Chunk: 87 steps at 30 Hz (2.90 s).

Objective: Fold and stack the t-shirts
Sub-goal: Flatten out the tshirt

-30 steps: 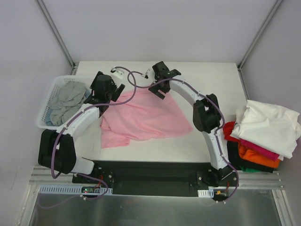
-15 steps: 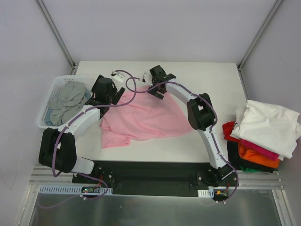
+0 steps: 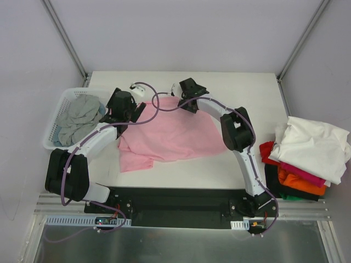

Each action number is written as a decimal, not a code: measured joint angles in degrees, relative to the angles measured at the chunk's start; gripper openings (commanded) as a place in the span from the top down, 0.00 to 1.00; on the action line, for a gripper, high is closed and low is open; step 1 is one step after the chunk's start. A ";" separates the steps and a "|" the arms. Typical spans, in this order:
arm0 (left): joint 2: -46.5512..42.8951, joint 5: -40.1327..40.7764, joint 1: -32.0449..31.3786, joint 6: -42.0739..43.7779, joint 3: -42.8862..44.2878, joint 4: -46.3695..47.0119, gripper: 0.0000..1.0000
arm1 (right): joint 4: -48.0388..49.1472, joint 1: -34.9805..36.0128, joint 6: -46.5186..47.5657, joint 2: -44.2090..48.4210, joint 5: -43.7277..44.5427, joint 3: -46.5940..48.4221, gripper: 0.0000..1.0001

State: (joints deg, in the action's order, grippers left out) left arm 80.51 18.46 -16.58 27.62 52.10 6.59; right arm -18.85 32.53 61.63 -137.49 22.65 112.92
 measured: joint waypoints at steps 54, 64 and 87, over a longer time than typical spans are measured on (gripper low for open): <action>-13.31 -7.52 -19.87 -1.25 -21.42 -13.31 0.01 | -9.70 -6.10 -12.57 43.12 1.95 -41.57 0.04; -7.74 -3.69 -20.20 -1.46 -20.90 -10.62 0.01 | -9.66 -6.10 -13.16 41.68 0.74 -41.57 0.04; -27.58 0.00 -23.63 2.54 -30.51 -22.38 0.01 | -3.61 -6.29 -9.46 30.60 4.04 -37.99 0.04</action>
State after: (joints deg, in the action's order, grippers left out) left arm 52.93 18.46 -40.21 30.15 21.58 -15.79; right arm -22.46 26.24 52.16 -106.89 26.70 74.94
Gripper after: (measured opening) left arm 0.992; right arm 0.966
